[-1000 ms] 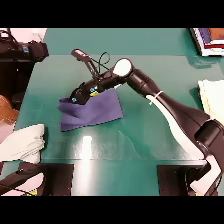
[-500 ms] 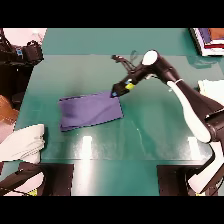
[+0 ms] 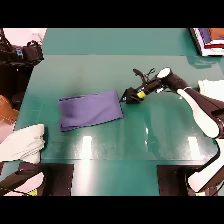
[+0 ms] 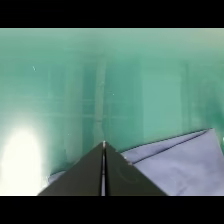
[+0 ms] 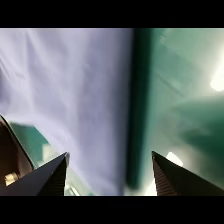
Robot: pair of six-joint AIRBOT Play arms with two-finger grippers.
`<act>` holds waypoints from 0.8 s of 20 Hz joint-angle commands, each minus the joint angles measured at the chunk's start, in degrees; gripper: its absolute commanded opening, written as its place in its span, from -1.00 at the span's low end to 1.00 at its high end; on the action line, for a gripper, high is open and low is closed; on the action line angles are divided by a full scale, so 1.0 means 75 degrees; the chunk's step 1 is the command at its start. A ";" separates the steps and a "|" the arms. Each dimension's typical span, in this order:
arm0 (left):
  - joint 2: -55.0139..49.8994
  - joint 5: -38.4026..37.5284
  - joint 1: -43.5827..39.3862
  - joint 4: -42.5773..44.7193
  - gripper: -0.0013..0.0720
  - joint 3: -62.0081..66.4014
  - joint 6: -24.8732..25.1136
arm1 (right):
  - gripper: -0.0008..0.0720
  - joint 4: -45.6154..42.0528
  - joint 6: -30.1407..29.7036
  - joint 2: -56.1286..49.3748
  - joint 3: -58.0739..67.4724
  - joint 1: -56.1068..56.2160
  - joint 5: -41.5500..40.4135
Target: Fold the shirts.
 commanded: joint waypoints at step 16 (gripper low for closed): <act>0.0000 0.0035 -0.0950 -0.0685 -0.91 -0.0003 -0.0003 | -0.93 0.0431 -0.0466 0.1218 -0.0358 -0.0227 -0.1804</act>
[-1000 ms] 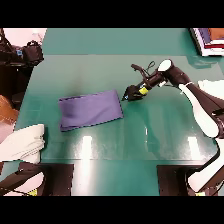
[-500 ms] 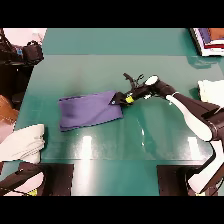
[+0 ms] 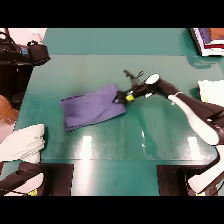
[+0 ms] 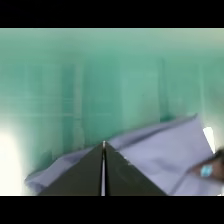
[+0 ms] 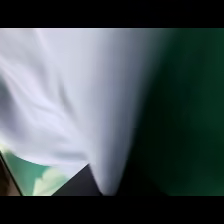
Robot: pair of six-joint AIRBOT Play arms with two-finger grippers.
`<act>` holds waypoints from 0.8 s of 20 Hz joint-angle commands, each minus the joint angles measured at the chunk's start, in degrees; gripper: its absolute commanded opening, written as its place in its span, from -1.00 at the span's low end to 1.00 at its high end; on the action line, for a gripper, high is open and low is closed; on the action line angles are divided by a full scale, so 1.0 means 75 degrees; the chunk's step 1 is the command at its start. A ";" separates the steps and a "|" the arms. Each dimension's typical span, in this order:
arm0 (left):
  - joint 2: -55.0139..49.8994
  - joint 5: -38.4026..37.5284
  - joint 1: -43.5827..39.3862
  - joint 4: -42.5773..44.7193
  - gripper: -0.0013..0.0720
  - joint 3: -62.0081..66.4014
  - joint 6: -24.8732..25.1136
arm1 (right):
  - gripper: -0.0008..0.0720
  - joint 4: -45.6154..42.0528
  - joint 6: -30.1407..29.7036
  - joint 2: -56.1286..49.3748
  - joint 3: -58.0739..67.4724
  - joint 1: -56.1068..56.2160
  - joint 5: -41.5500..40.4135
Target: Fold the shirts.
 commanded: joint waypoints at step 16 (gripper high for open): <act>-0.0047 0.1032 -0.2410 -0.0076 -0.91 -0.0090 -0.0029 | -0.93 0.0082 -0.0536 0.2460 0.0006 -0.8754 -0.0970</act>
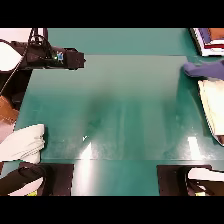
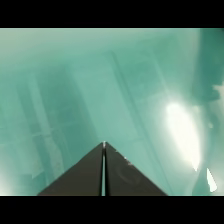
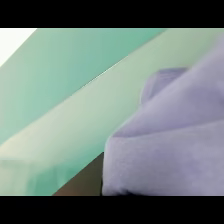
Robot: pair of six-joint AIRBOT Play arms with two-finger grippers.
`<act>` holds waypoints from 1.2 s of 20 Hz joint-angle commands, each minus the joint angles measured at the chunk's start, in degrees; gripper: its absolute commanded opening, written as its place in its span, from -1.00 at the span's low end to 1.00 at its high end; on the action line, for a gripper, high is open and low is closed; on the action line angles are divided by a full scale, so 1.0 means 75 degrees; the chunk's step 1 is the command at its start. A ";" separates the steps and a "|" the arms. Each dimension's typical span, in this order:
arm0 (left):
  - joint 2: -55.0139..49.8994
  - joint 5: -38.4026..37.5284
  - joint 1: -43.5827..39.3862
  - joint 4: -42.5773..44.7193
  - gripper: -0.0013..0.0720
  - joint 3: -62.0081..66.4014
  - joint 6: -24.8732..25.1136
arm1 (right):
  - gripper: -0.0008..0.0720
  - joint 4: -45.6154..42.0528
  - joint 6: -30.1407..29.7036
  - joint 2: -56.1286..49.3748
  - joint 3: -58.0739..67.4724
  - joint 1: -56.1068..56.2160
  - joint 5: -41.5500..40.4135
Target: Fold the shirts.
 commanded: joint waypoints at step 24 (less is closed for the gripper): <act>-0.0184 0.0032 -0.0087 0.0009 -0.91 -0.0117 0.0020 | -0.92 -0.3850 0.0857 0.2704 -0.1413 -0.2594 0.2253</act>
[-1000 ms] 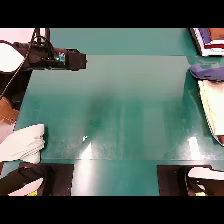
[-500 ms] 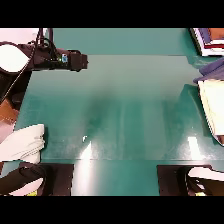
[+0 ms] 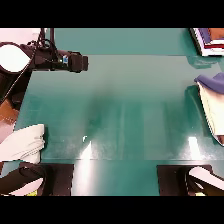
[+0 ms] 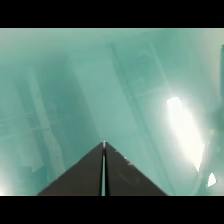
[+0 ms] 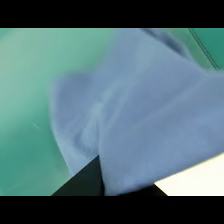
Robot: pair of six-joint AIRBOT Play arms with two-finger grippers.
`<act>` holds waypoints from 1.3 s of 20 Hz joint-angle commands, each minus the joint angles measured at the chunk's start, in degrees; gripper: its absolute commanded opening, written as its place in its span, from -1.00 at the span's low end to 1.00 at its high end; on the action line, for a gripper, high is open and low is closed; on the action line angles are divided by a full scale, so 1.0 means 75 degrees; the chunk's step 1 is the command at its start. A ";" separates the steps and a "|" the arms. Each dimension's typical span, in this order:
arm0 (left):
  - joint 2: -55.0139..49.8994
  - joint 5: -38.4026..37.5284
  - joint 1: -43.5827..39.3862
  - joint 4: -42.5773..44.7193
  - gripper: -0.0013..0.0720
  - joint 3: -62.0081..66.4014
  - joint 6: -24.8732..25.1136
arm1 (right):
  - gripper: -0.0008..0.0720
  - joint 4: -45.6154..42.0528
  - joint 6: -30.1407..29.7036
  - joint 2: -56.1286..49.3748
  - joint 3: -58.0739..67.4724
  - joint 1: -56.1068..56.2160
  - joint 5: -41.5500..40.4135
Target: Fold the shirts.
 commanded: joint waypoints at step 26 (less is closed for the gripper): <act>-0.0003 0.0178 0.0000 -0.0006 -0.91 0.0003 0.0006 | -0.93 0.1343 -0.0050 0.1163 -0.1230 0.6094 -0.0790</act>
